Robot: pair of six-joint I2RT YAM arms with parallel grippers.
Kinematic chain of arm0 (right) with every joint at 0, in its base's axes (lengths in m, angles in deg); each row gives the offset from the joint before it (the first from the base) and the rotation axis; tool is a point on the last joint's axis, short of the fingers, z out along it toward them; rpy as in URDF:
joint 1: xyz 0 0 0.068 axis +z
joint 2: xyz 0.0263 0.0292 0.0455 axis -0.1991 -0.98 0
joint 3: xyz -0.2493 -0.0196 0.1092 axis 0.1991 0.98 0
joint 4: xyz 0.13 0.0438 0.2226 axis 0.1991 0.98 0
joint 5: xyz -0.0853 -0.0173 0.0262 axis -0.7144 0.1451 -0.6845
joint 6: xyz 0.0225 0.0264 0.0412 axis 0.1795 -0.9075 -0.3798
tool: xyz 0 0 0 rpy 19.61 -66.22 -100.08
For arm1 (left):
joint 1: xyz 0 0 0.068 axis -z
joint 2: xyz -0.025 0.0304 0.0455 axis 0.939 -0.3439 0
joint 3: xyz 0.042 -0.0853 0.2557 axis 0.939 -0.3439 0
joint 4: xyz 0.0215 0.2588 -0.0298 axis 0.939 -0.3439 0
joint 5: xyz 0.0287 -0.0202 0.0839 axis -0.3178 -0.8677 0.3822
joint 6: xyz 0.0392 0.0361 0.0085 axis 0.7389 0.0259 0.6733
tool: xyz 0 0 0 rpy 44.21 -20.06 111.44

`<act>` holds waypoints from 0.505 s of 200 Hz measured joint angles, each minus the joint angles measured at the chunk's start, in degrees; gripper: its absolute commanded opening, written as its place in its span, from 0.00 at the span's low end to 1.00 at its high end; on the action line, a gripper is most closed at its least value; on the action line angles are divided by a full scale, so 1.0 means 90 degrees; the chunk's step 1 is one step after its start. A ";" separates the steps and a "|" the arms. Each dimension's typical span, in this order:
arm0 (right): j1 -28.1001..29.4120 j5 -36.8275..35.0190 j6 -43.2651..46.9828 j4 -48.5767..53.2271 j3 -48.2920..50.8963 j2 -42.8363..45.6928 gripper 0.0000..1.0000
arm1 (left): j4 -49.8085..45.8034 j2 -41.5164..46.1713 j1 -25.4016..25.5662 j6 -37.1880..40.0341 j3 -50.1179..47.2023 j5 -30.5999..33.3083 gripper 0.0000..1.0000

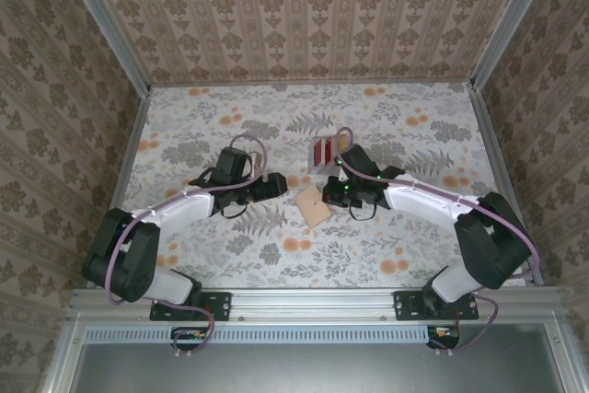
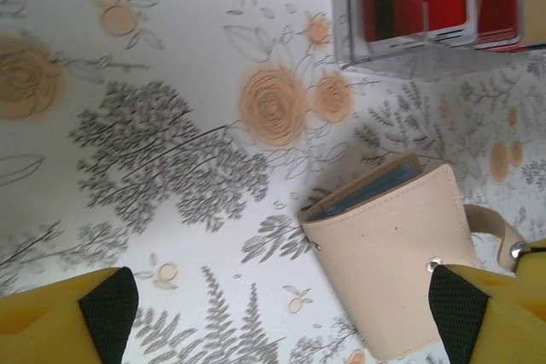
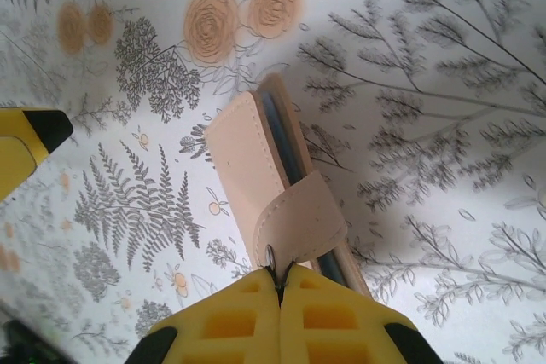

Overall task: Put the credit cards into the card holder
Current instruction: Open the button on the card holder, then open the card holder at the center of the table.

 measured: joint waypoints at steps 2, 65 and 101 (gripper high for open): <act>-0.0017 0.0012 -0.0044 -0.0036 0.0044 0.0029 0.04 | 0.0012 -0.0019 0.0015 0.0000 0.0015 -0.0010 0.92; -0.0391 0.0396 -0.1214 -0.1287 0.1197 0.0707 0.03 | 0.0763 -0.0549 0.0427 -0.0389 0.0126 -0.0442 0.86; -0.0474 0.0716 -0.1651 -0.1860 0.1377 0.0738 0.04 | 0.0991 -0.0743 0.0619 -0.0602 0.0192 -0.0619 0.86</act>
